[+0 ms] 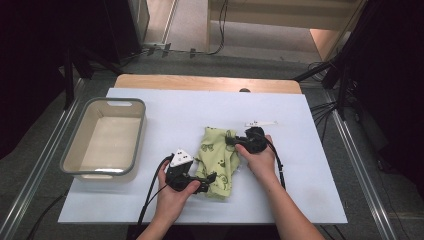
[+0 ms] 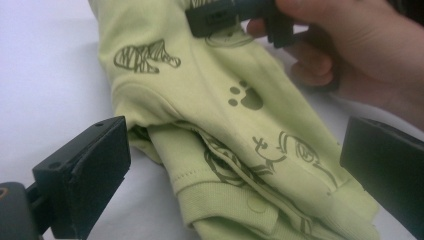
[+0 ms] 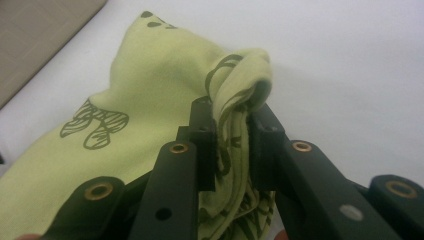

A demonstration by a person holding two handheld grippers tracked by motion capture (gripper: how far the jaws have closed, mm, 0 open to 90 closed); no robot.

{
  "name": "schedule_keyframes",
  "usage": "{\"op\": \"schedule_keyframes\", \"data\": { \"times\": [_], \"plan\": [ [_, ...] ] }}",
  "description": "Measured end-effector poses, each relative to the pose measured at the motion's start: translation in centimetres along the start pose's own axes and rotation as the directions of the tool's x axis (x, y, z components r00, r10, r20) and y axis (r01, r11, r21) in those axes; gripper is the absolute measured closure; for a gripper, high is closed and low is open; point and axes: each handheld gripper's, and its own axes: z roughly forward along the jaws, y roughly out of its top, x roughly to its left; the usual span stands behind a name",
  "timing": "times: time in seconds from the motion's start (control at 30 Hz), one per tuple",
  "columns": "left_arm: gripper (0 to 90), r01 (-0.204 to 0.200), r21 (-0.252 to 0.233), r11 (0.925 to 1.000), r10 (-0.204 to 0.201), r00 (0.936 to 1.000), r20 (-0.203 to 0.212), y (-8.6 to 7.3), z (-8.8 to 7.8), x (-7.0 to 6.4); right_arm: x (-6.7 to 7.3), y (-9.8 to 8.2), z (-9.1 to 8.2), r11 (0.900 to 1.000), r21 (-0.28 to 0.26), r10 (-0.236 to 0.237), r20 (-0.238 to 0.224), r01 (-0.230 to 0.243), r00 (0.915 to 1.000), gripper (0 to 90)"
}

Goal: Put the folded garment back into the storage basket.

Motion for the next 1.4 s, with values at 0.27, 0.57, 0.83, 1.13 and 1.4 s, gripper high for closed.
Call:
{"op": "schedule_keyframes", "data": {
  "times": [0.27, 0.57, 0.83, 1.13, 1.4],
  "plan": [
    [0.0, 0.017, 0.065, 0.9978, -0.016, 0.9998, -0.009, -0.7, 1.4, -0.8, -0.2, -0.2, -1.0, 1.000, -0.020, -0.015, 0.006, 0.016, 0.9999, 74.2],
    [4.4, 0.012, 0.129, 0.9915, -0.009, 0.9995, -0.031, -1.2, 2.2, -1.6, -0.6, -0.7, -1.4, 0.999, -0.035, -0.007, 0.020, 0.008, 0.9998, 74.1],
    [17.4, -0.016, 0.152, 0.9883, 0.034, 0.9930, -0.113, -1.5, 2.3, -2.7, -0.5, -0.8, -1.7, 0.999, -0.043, -0.012, 0.020, 0.013, 0.9997, 74.1],
    [35.1, -0.030, 0.154, 0.9875, 0.047, 0.9930, -0.108, -1.7, 2.0, -3.3, -0.3, -0.7, -2.0, 0.998, -0.059, -0.030, 0.014, 0.031, 0.9995, 74.1],
    [58.1, -0.043, 0.147, 0.9882, 0.053, 0.9969, -0.059, -1.8, 2.1, -3.5, 0.1, -0.7, -2.2, 0.996, -0.073, -0.056, 0.012, 0.057, 0.9984, 74.2]
  ]
}}
